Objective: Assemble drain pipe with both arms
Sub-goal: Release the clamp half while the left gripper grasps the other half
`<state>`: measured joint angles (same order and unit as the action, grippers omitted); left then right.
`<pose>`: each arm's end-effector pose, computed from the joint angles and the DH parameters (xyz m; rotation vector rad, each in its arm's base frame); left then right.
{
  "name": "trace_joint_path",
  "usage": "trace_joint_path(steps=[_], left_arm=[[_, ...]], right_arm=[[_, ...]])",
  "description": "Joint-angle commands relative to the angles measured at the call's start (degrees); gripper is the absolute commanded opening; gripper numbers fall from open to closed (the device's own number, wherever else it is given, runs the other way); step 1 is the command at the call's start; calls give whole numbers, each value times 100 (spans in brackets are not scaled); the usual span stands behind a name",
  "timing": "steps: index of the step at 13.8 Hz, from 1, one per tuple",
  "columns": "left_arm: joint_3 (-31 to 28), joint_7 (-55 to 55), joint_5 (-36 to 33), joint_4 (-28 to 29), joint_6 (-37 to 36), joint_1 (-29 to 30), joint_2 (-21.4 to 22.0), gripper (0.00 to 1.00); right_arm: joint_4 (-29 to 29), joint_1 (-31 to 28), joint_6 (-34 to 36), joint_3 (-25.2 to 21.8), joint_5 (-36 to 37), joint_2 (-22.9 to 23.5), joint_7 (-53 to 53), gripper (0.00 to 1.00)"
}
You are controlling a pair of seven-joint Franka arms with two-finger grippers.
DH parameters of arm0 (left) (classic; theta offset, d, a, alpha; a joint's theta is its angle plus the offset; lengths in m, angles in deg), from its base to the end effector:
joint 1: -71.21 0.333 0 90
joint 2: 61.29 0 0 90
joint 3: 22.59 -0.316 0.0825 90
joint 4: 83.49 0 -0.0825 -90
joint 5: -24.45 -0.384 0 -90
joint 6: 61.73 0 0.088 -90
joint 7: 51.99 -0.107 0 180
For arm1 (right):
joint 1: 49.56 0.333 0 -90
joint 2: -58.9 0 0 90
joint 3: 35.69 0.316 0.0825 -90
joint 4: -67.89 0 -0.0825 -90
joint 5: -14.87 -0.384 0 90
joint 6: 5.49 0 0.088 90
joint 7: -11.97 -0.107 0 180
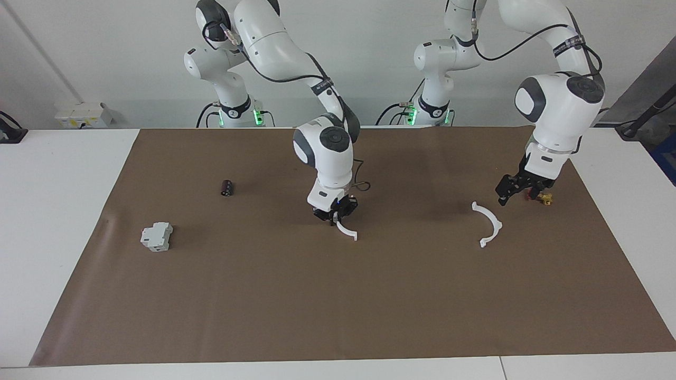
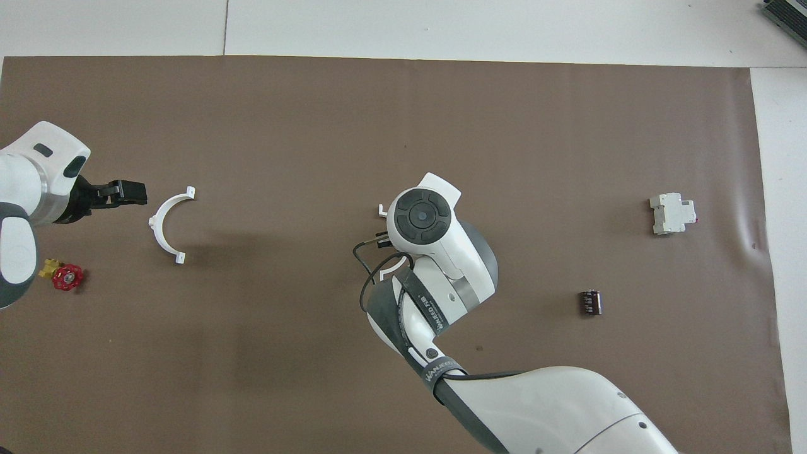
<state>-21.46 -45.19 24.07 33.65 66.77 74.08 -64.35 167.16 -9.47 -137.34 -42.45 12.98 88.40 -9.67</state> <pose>0.5749 0.0178 0.4291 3.1231 0.2275 0.2273 0.5570 0.3764 0.2912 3.1221 0.3126 0.1036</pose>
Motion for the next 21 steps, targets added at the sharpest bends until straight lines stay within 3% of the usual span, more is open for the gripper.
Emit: trace_joint_path(steps=[1,4,7,12,19,21], left_arm=[[36,119,74,509,717,100,42,100],[36,512,74,984,1307,188,-142,100],[36,840,74,1231,1677,171,-318,100],[36,1271,74,1513,1669,100,-222,100],[36,1262,74,1583,1818,83,-301,100],[36,1367,74,1583,1818,-5,-301,79]], right_arm=[[119,34,-113,-18,146,-41,-156,100],[5,43,10,-18,146,-137,-156,100],[4,-106,369,-123,128,-663,-165,100],[-4,-1343,1125,-176,67,-1507,-112,100],[40,-2795,2768,-176,49,-2263,116,100],[57,-3111,3085,-185,49,-2396,369,100]])
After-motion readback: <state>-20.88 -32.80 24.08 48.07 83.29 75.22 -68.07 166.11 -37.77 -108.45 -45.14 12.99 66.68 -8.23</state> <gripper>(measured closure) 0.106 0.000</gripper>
